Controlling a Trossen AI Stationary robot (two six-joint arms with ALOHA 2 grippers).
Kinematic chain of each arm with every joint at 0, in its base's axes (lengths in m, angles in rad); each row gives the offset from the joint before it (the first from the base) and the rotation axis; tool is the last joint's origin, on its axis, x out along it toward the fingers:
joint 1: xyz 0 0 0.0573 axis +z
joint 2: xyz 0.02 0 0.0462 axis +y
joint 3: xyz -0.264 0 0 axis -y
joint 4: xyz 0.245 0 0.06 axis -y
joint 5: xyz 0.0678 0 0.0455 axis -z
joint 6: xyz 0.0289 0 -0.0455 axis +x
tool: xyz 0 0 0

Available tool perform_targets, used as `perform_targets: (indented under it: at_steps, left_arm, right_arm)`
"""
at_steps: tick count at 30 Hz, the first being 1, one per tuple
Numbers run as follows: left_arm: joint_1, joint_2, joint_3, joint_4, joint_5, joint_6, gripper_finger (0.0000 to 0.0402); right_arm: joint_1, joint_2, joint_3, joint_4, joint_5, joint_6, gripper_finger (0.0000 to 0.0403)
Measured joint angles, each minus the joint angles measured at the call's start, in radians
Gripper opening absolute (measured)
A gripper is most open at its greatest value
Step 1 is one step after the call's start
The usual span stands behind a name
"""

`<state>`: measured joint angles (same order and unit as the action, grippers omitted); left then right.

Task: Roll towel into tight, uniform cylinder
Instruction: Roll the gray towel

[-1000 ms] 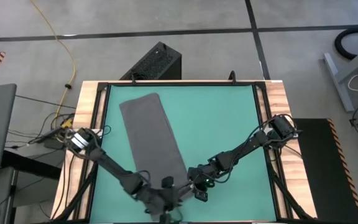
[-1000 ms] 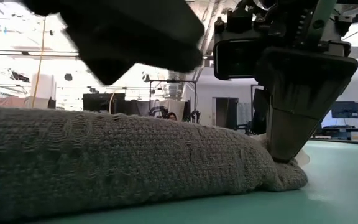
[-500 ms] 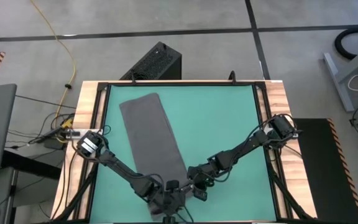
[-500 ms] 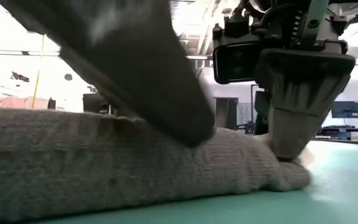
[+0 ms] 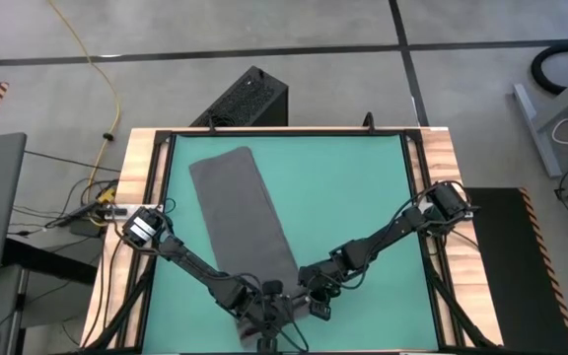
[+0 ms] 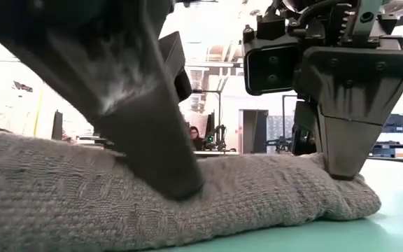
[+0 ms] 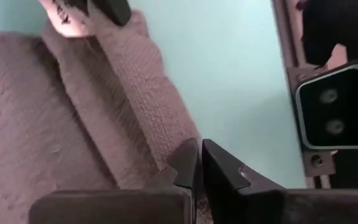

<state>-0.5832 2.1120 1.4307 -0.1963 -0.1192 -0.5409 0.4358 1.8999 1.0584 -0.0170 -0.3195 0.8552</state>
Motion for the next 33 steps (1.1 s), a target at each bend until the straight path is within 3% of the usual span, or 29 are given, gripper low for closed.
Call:
perform_targets:
  at_steps: [5,12,20,25,33]
  left_arm:
    - [0.012,0.000,-0.012,-0.026,0.001,0.000,0.0002]
    - [0.023,0.000,-0.012,-0.045,0.008,0.009,0.0000]
    - [0.025,0.000,-0.012,-0.056,0.009,0.022,0.0000]
    - [0.026,-0.003,-0.042,-0.003,0.006,0.022,0.0000]
    - [0.027,-0.004,-0.217,0.317,0.007,-0.067,0.0000]
  right_arm:
    - [0.000,0.000,0.000,0.000,-0.003,-0.059,0.0058]
    - [0.000,-0.006,0.000,-0.015,-0.030,-0.079,0.0119]
    - [0.000,-0.102,0.000,-0.215,-0.023,-0.143,0.0173]
    - [0.099,-0.182,0.000,-0.275,0.198,-0.273,0.0180]
    - [0.358,-0.156,0.001,-0.088,0.755,-0.489,0.0176]
